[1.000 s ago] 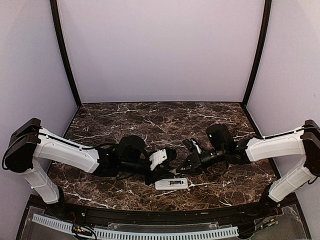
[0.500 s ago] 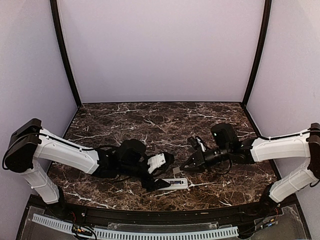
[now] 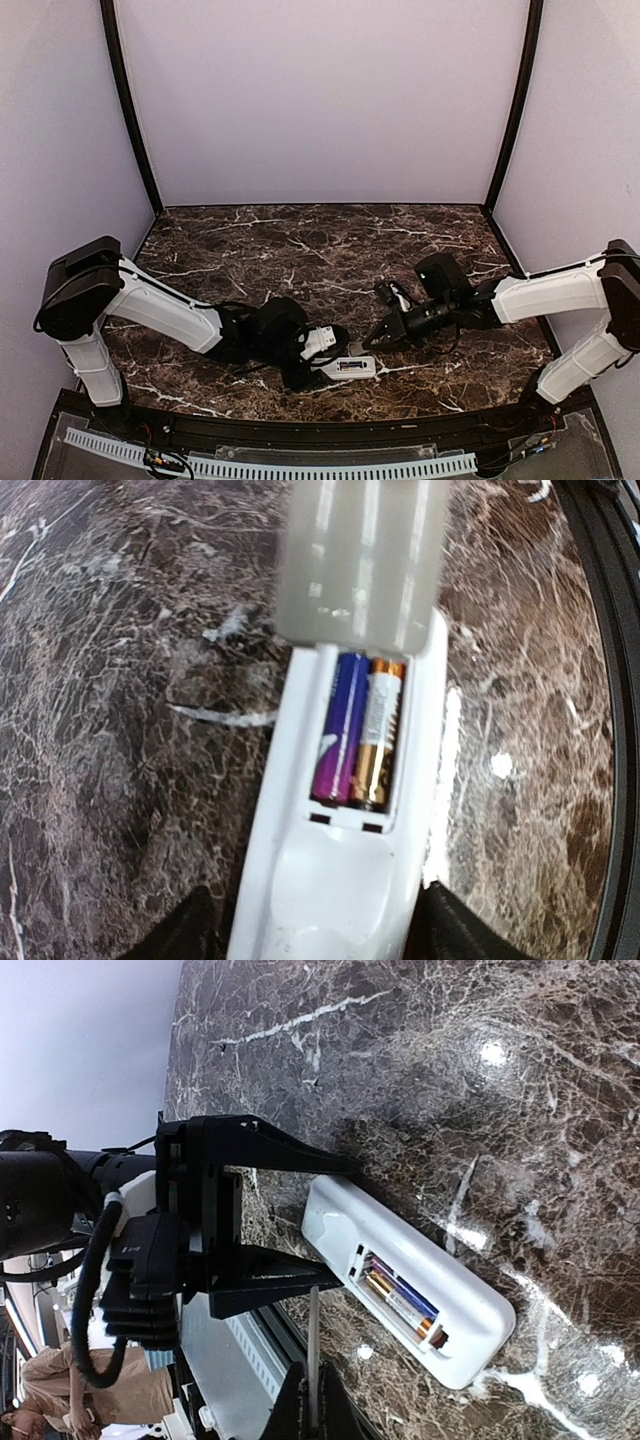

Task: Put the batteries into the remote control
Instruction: Hold the remote control without the battery cover at the center of the board, then place the battery cover on the remote control without the battery cover.

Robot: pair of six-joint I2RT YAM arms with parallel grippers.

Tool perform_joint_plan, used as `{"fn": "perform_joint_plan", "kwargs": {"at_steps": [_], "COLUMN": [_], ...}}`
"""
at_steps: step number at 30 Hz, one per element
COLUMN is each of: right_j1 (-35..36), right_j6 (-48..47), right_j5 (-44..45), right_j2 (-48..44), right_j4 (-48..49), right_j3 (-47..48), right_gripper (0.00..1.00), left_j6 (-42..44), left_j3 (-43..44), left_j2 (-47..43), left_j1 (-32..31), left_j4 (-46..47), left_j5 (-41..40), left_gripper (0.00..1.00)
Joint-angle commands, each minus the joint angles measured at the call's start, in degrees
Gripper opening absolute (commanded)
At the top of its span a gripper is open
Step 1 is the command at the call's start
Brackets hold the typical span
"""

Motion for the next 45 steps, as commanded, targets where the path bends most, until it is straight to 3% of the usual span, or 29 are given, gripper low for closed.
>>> {"fn": "perform_joint_plan", "kwargs": {"at_steps": [1, 6, 11, 15, 22, 25, 31, 45], "right_j1": [-0.54, -0.51, -0.39, -0.50, 0.79, 1.72, 3.69, 4.54], "right_j6": [-3.21, -4.00, -7.09, -10.96, -11.12, -11.68, -12.44, -18.23], "right_j5": [0.08, -0.38, -1.86, -3.52, -6.76, -7.73, -9.90, -9.57], "right_j2": [2.14, 4.10, 6.06, 7.76, 10.04, 11.59, 16.56, 18.30], "right_j4": [0.32, 2.04, 2.31, -0.65, 3.01, 4.02, 4.52, -4.29], "right_j3": [-0.54, -0.73, 0.49, 3.49, 4.18, 5.24, 7.89, 10.36], "right_gripper": [0.00, 0.00, 0.00, 0.00, 0.00, 0.00, 0.00, 0.00], "left_j6": [-2.22, -7.32, -11.35, -15.09, -26.56, -29.72, -28.32, -27.18], "left_j3": [0.18, -2.85, -5.21, -4.94, -4.47, -5.56, -6.37, -7.76], "left_j2": [0.77, -1.40, -3.66, -3.69, -2.90, -2.19, -0.94, -1.64], "left_j1": [-0.12, -0.51, -3.02, -6.49, -12.29, -12.65, -13.85, -13.86], "left_j4": [-3.42, -2.98, -4.03, -7.18, -16.76, -17.24, -14.30, -12.38], "left_j5": [2.74, 6.11, 4.34, -3.81, -23.82, -25.27, -24.60, -23.40], "left_gripper": [0.61, 0.42, 0.35, 0.26, 0.11, 0.10, 0.11, 0.11]}}
